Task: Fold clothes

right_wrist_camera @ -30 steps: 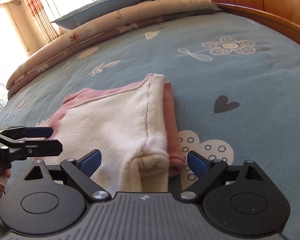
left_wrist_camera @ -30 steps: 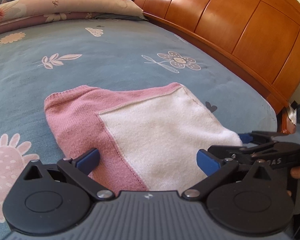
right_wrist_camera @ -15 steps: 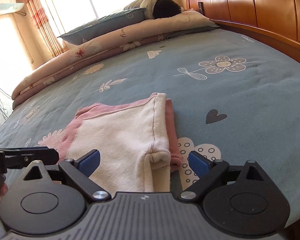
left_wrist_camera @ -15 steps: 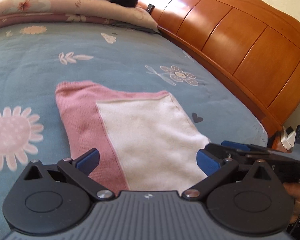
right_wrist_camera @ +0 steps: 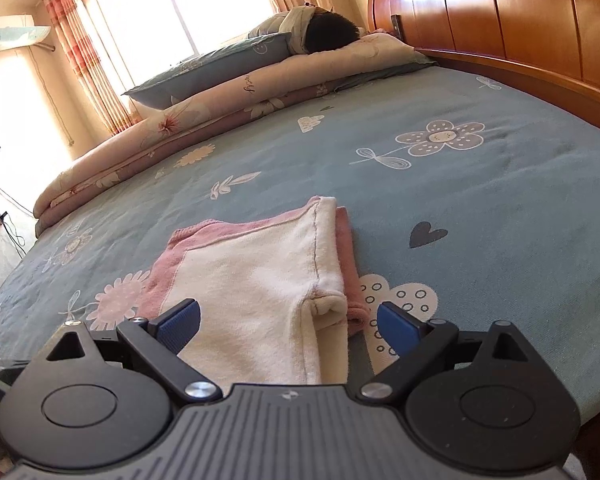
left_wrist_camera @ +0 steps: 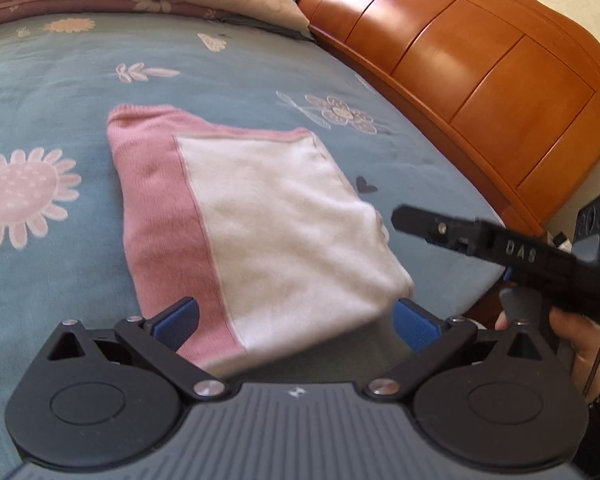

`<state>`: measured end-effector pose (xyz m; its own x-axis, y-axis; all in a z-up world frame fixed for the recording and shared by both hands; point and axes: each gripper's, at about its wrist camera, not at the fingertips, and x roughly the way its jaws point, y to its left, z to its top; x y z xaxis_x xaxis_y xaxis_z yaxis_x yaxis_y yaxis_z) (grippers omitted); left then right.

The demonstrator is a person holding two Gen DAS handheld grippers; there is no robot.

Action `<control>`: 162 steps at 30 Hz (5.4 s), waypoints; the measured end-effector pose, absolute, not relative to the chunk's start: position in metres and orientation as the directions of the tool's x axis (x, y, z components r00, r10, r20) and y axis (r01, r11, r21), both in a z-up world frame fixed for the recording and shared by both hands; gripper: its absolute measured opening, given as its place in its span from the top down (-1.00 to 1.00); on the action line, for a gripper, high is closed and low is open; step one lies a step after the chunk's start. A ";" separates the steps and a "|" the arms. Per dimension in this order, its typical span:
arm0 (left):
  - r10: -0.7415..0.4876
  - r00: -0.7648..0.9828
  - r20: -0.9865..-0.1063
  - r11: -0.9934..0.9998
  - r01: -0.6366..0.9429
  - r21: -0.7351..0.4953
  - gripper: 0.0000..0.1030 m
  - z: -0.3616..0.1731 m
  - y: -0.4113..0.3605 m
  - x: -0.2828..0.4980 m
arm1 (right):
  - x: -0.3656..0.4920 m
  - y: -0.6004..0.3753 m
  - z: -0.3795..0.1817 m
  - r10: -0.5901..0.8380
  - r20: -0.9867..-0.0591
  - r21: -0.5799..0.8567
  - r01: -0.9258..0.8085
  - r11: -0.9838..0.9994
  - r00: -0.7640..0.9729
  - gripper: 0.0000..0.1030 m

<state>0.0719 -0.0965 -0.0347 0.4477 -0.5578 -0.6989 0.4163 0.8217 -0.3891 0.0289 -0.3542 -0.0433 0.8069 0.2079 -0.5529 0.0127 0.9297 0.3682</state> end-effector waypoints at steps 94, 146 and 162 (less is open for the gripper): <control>-0.789 0.272 -0.551 0.595 0.112 -0.796 -0.99 -0.115 -0.030 0.223 | 0.154 -0.419 -0.126 0.716 -0.502 0.817 -0.005 0.576 0.485 -1.00; -0.722 0.359 -0.591 0.690 0.303 -0.657 0.07 -0.054 -0.060 0.214 | 0.157 -0.389 -0.041 0.491 -0.598 0.534 -0.142 0.834 0.634 0.23; -0.795 0.260 -0.548 0.604 0.418 -0.678 0.07 -0.026 -0.175 0.234 | 0.140 -0.479 0.012 0.303 -0.612 0.405 -0.040 0.914 0.731 0.23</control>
